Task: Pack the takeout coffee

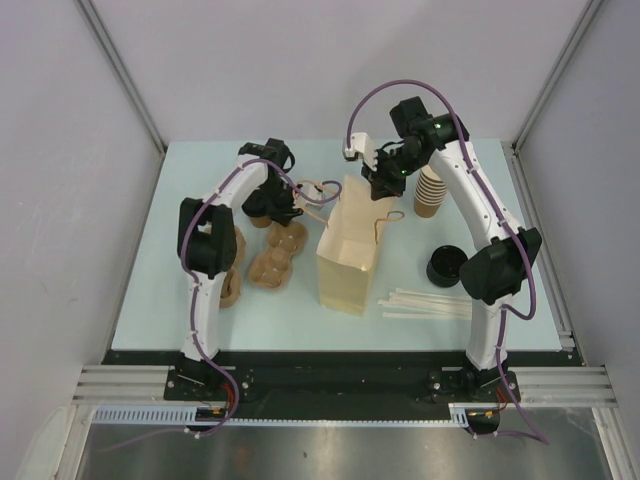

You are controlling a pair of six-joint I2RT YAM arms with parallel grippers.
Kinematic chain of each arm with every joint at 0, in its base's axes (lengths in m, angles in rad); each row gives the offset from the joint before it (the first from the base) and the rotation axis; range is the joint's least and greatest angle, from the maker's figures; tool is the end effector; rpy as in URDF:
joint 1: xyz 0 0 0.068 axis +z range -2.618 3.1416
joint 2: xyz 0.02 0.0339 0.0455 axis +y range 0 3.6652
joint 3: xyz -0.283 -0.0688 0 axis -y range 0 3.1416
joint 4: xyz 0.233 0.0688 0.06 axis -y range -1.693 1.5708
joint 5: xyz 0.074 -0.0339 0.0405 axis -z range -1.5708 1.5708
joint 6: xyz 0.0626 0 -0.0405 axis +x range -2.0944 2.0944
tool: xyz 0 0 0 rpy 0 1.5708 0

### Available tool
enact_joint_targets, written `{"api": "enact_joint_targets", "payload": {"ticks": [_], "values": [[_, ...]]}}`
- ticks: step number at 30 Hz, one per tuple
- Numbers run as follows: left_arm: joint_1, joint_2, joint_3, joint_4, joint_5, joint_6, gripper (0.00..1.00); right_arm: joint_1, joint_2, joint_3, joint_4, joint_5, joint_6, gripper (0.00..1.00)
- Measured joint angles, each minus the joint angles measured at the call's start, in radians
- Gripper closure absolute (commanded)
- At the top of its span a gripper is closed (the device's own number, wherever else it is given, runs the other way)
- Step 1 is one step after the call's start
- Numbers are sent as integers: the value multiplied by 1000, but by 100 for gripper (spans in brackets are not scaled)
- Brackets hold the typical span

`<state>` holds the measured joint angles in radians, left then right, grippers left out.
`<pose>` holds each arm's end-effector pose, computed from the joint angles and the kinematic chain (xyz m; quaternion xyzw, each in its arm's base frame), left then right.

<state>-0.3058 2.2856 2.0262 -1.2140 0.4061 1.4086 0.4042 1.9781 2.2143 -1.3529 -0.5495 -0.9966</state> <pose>0.4301 -0.1617 0.1946 0.7460 0.6329 -0.1466 0.1461 0.3553 0.1876 0.3717 -0.6511 0.6777 0.1896 0.2844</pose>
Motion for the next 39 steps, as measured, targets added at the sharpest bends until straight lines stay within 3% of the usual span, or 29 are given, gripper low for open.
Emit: {"api": "enact_joint_targets", "payload": {"ticks": [4, 9, 31, 39], "values": [[0, 6, 9, -1, -10, -7, 85, -1, 0, 0, 0, 0, -3, 100], [0, 7, 17, -7, -7, -21, 100, -8, 0, 0, 0, -8, -5, 100], [57, -54, 208, -126, 109, -248, 100, -53, -35, -75, 3, -72, -29, 100], [118, -192, 293, -128, 136, -332, 100, -52, -35, -75, 3, -92, -25, 100]]}}
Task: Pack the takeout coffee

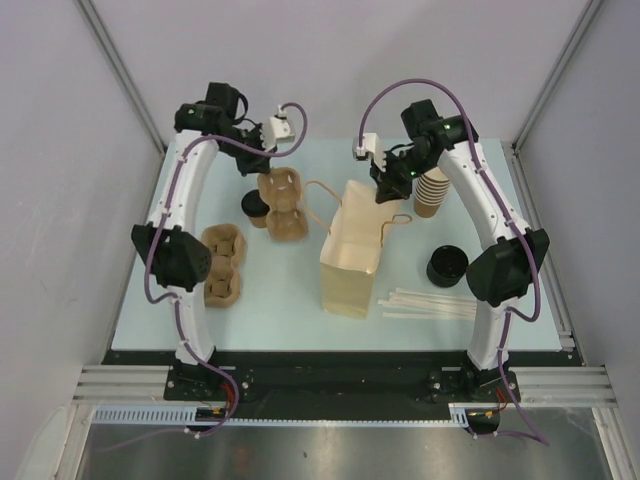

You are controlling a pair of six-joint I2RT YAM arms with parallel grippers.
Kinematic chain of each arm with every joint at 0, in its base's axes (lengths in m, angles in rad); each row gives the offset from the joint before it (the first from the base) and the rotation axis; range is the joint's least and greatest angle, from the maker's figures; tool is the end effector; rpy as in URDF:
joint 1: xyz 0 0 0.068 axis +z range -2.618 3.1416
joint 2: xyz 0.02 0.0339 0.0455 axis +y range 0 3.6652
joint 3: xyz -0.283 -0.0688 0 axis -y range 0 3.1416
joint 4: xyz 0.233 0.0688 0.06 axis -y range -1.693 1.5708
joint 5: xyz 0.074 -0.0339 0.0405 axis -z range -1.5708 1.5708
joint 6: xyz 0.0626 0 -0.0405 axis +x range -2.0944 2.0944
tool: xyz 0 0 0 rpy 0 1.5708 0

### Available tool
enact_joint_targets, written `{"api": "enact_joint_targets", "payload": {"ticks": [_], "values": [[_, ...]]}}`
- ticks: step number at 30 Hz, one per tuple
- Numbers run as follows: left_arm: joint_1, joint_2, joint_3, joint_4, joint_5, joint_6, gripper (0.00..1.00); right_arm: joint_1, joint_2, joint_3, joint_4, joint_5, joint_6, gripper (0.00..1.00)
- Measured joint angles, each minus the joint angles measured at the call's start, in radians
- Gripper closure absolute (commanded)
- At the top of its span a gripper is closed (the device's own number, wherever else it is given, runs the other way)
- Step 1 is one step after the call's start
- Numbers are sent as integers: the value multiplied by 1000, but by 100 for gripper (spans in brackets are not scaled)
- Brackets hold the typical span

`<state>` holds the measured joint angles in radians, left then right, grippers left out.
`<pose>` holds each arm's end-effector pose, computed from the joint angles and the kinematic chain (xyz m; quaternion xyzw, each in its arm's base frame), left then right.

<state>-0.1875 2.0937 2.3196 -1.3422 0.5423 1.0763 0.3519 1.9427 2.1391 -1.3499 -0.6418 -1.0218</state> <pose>0.4174 -0.1121 0.3547 0.6032 0.7218 -0.1423 0.3082 0.3532 0.1696 0.3680 -0.6392 0.6764 0.2268 0.2871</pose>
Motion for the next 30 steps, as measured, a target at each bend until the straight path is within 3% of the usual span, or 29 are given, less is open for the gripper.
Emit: {"api": "enact_joint_targets", "payload": {"ticks": [5, 11, 23, 30], "values": [[53, -110, 29, 23, 46, -114, 100, 11, 0, 0, 0, 2, 1, 100], [99, -240, 33, 161, 67, -272, 100, 27, 0, 0, 0, 2, 16, 100], [92, -527, 19, 633, 127, -629, 100, 37, 0, 4, 0, 8, 72, 100], [31, -595, 19, 709, 244, -710, 100, 37, 0, 32, -2, -1, 131, 100]]}}
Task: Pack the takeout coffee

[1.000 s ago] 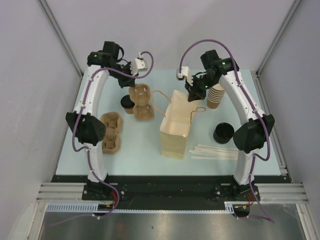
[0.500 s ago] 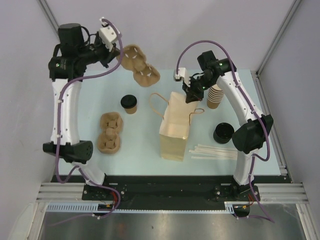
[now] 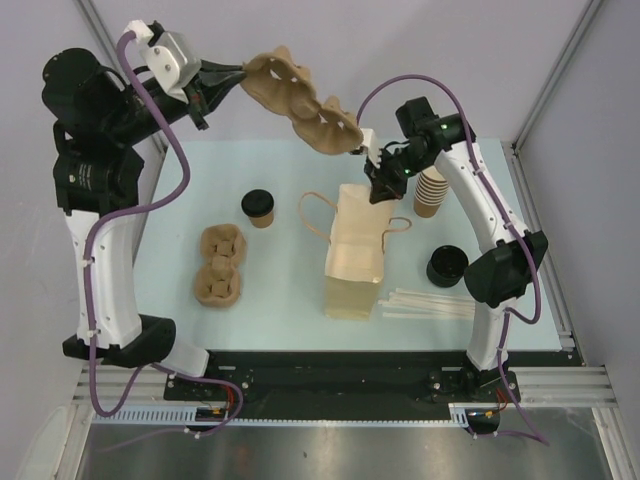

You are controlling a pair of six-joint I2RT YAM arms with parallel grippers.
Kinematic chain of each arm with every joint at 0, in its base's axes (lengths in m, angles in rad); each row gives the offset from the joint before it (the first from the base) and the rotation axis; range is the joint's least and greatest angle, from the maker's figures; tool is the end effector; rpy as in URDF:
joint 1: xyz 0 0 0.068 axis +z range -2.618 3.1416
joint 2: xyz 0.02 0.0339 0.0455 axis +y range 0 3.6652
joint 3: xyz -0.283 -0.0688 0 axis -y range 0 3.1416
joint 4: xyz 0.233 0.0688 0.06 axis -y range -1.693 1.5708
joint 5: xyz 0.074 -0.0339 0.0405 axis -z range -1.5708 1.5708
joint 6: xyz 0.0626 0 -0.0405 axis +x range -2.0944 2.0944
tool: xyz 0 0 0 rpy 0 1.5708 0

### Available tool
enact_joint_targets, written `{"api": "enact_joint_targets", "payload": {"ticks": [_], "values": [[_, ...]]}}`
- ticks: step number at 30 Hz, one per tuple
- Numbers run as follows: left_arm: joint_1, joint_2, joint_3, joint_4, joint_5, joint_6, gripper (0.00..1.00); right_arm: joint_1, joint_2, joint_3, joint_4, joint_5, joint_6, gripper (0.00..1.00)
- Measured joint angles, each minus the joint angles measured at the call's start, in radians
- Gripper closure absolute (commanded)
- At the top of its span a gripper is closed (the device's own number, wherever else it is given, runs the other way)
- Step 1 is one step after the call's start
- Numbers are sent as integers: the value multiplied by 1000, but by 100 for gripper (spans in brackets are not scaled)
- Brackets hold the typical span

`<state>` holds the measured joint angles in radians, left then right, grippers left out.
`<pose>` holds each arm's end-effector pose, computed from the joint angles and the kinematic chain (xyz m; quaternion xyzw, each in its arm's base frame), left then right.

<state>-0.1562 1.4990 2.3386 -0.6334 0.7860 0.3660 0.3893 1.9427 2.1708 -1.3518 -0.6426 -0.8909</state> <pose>0.2167 -0.0790 0.6335 0.4375 0.4860 -0.1651 0.7383 0.3465 0.1827 0.3764 -0.6088 0.7002 0.2461 0.2802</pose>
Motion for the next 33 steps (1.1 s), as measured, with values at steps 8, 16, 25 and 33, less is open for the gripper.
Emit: {"api": "enact_joint_targets", "payload": {"ticks": [8, 16, 25, 33], "values": [[-86, -24, -34, -116, 63, 62, 100, -1, 0, 27, 0, -28, 52, 100], [-238, -41, -108, -234, 5, 173, 100, 1, 4, 30, 0, -39, 124, 100], [-411, -41, -174, -343, -134, 310, 100, 30, 32, 45, 0, -14, 228, 100], [-480, -39, -188, -425, -247, 406, 100, 52, 44, 67, -2, 25, 294, 95]]}}
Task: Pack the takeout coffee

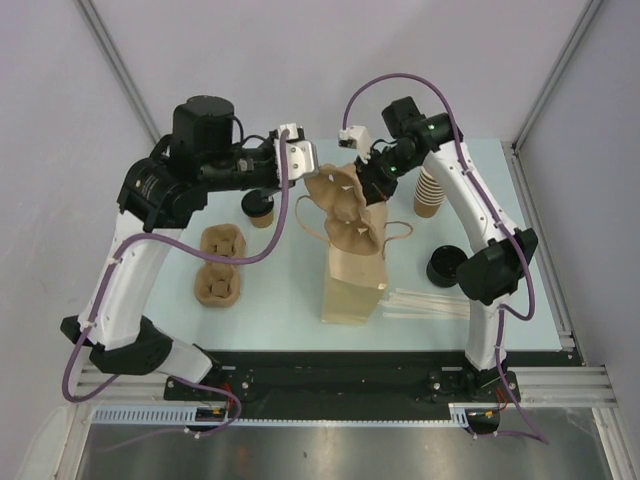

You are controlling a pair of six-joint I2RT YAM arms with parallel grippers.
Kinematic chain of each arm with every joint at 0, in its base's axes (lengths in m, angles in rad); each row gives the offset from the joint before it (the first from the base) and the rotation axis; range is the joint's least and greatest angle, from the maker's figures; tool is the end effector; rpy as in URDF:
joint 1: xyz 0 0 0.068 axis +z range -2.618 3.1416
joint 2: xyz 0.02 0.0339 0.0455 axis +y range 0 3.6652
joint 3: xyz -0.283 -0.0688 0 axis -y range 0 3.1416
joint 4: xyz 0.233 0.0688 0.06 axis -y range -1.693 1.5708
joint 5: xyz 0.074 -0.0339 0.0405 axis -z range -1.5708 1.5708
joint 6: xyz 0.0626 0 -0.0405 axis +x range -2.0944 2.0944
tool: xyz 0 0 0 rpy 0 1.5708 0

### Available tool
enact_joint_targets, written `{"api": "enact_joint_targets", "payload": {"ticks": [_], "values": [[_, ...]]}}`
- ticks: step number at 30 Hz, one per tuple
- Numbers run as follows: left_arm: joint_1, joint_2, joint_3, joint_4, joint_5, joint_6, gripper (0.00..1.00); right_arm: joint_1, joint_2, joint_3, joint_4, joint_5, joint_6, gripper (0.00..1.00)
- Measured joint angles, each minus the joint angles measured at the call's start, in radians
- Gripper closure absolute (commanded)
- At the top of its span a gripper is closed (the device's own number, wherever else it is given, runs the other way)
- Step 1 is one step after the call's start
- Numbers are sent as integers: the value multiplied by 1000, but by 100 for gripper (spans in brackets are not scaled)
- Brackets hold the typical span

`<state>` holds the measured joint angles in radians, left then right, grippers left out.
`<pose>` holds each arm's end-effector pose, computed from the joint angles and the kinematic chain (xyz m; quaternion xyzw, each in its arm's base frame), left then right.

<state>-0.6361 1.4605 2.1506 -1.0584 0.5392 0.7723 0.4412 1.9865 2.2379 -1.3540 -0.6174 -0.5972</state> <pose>0.1816 -0.1741 0.5434 0.6294 0.5082 -0.1820 0.5589 0.3475 0.2042 0.3769 -0.5210 0.7696 0.2774 0.2434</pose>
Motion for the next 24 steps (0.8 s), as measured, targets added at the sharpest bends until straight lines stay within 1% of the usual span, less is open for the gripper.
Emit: {"api": "enact_joint_targets", "payload": {"ticks": [1, 2, 3, 6, 11, 15, 18, 22, 23, 24], "values": [[-8, 1, 0, -11, -13, 12, 100, 4, 2, 7, 0, 5, 6, 89], [-18, 4, 0, -21, -24, 23, 100, 8, 2, 14, 0, 10, 15, 88], [-29, 8, 0, -32, -38, 31, 100, 12, 2, 18, 0, 14, 25, 83], [-59, 24, 0, -70, -71, 51, 100, 24, 2, 24, 1, 31, 51, 81], [-98, 61, 0, -120, -129, 68, 100, 38, 2, 23, 1, 63, 87, 80], [-122, 92, 0, -150, -167, 75, 100, 40, 2, 23, 1, 73, 100, 70], [-141, 114, 0, -171, -190, 76, 100, 40, 2, 23, 1, 76, 104, 66], [-154, 150, 0, -192, -200, 75, 100, 40, 2, 23, 1, 76, 107, 63], [-155, 159, 0, -195, -203, 75, 100, 40, 2, 23, 1, 75, 107, 58], [-155, 171, 0, -199, -204, 75, 100, 39, 2, 23, 1, 75, 107, 56]]}}
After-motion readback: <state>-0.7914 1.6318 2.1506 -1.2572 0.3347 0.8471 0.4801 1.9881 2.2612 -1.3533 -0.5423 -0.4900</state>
